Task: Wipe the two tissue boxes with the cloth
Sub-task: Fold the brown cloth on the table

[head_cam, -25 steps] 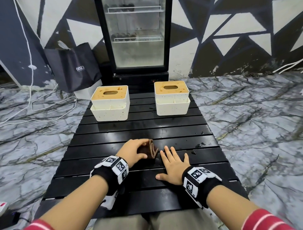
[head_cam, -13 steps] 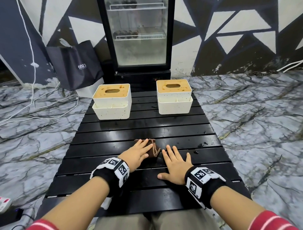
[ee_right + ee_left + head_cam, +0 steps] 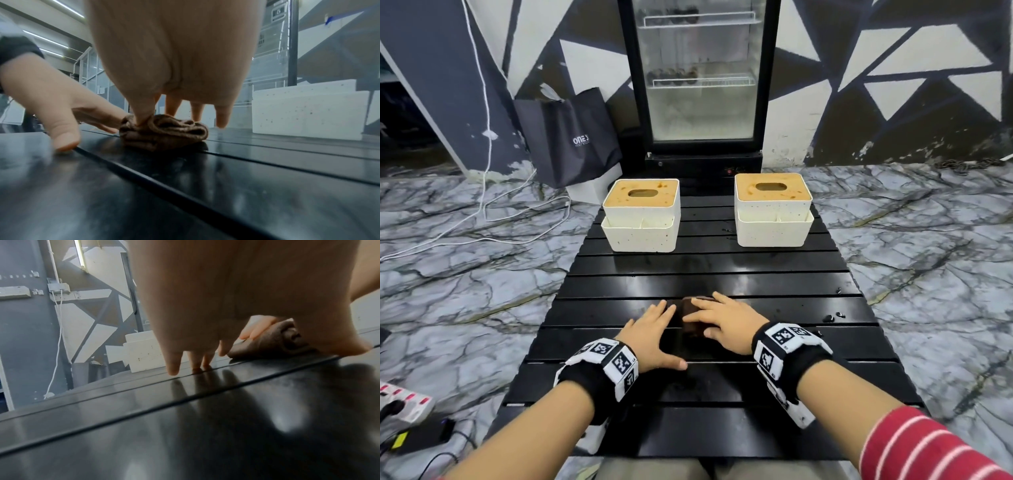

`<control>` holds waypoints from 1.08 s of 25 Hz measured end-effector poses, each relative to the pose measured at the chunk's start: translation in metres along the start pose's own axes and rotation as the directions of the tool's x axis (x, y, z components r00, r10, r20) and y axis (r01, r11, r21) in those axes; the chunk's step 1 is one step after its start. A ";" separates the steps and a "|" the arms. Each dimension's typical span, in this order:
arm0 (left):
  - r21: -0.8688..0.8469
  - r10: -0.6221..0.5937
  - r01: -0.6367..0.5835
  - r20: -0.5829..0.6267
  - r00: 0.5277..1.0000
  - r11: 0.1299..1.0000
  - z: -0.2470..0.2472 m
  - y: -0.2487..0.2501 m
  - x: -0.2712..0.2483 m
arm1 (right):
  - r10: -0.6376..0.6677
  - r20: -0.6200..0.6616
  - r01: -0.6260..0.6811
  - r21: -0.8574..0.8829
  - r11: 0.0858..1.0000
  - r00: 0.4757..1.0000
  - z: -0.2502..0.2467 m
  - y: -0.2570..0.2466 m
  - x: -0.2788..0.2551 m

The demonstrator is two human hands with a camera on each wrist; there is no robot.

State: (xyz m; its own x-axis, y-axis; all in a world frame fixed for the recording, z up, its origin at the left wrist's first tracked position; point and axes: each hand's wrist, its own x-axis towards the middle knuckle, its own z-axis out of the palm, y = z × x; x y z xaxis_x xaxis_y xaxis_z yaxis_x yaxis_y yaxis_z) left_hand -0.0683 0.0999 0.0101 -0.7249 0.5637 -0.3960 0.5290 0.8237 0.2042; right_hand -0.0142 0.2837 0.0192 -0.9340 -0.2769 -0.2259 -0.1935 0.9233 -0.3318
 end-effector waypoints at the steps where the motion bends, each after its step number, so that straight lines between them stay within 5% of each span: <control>1: 0.005 0.004 -0.004 0.009 1.000 1.000 0.001 0.000 0.001 | -0.002 -0.015 0.002 0.050 0.999 1.000 0.003 0.002 0.001; 5: 0.006 0.004 -0.005 0.025 1.000 1.000 0.004 -0.003 0.003 | 0.160 -0.119 -0.161 0.005 0.987 0.980 0.010 -0.003 -0.004; 8: 0.008 0.001 -0.001 0.023 1.000 1.000 0.004 -0.003 0.003 | 0.130 -0.216 -0.161 -0.136 0.977 0.968 0.014 -0.018 0.001; 12: 0.017 0.002 -0.002 0.028 1.000 1.000 0.004 -0.002 0.002 | 0.138 -0.070 -0.139 -0.012 0.990 0.988 0.024 -0.017 0.008; 21: 0.050 -0.053 0.052 0.014 0.998 0.997 0.003 0.017 -0.004 | 0.133 -0.154 -0.136 -0.011 0.991 0.979 0.039 0.007 -0.032; 27: 0.119 0.112 -0.117 0.046 0.993 0.986 0.020 0.079 -0.003 | 0.209 -0.179 -0.209 0.016 0.978 0.962 0.046 0.030 -0.079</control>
State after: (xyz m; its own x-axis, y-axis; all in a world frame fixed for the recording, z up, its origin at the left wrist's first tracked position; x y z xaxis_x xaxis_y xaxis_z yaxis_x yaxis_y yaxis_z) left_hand -0.0154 0.1618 0.0093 -0.6396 0.6493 -0.4115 0.6591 0.7387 0.1410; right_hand 0.0671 0.3211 -0.0147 -0.9921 -0.0259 -0.1229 0.0111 0.9565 -0.2915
